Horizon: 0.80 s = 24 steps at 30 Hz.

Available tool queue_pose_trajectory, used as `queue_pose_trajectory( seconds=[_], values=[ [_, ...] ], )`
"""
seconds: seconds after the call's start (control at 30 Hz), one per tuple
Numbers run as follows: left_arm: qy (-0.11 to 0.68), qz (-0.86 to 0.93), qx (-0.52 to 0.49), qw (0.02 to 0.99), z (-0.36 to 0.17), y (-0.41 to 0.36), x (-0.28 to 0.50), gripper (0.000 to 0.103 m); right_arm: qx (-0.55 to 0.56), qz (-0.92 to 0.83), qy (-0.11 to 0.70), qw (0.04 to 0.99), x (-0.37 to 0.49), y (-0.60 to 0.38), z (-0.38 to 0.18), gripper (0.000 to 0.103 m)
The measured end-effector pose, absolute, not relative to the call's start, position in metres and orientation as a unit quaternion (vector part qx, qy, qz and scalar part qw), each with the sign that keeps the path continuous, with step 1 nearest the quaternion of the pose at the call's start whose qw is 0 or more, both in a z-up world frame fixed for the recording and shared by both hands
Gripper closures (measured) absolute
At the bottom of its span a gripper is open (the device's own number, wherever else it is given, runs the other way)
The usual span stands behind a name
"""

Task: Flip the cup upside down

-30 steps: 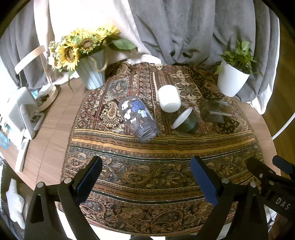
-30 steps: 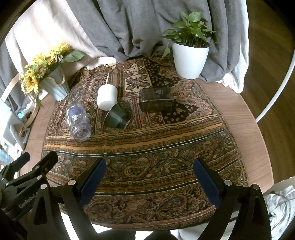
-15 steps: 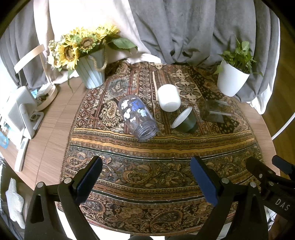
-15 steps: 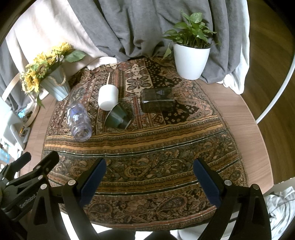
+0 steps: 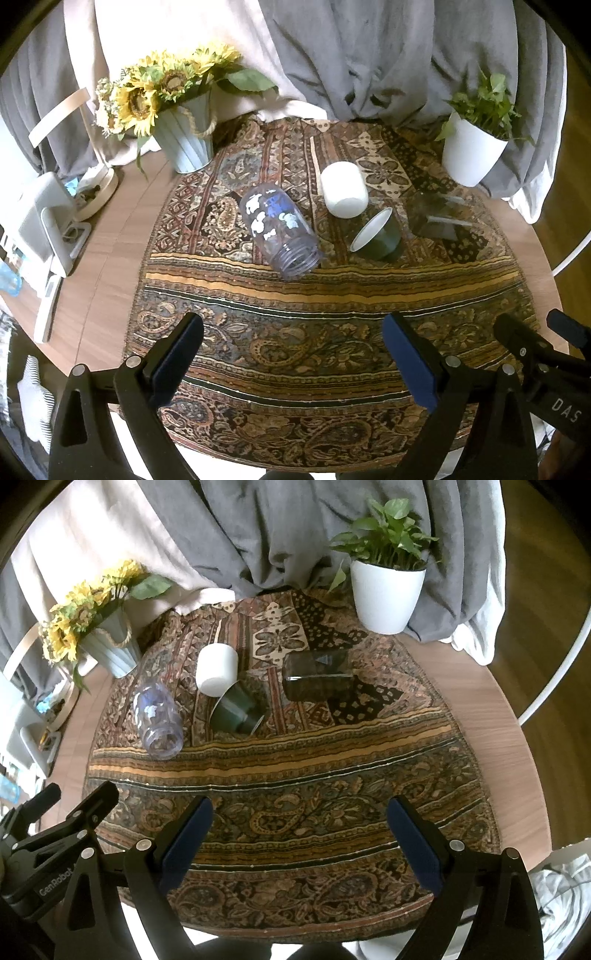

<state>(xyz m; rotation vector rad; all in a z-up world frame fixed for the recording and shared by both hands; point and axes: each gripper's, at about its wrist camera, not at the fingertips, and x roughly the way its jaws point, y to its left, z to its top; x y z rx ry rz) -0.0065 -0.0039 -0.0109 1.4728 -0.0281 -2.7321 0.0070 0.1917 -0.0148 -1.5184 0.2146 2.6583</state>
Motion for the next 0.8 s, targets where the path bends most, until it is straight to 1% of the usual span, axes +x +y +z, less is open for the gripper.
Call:
queue_pose_trajectory(
  seconds=[0.27, 0.47, 0.8],
  values=[
    [-0.006, -0.875, 0.484, 0.026, -0.017, -0.002, -0.015, 0.003, -0.512, 0.856, 0.066, 0.014, -0.010, 0.193, -0.027, 0.007],
    [-0.001, -0.869, 0.492, 0.049, -0.027, -0.004, -0.024, 0.002, -0.531, 0.846, 0.053, -0.017, -0.035, 0.189, -0.043, 0.007],
    [0.044, -0.850, 0.516, 0.100, -0.054, -0.017, -0.039, 0.002, -0.556, 0.828, 0.005, -0.076, -0.081, 0.172, -0.067, 0.009]
  ],
)
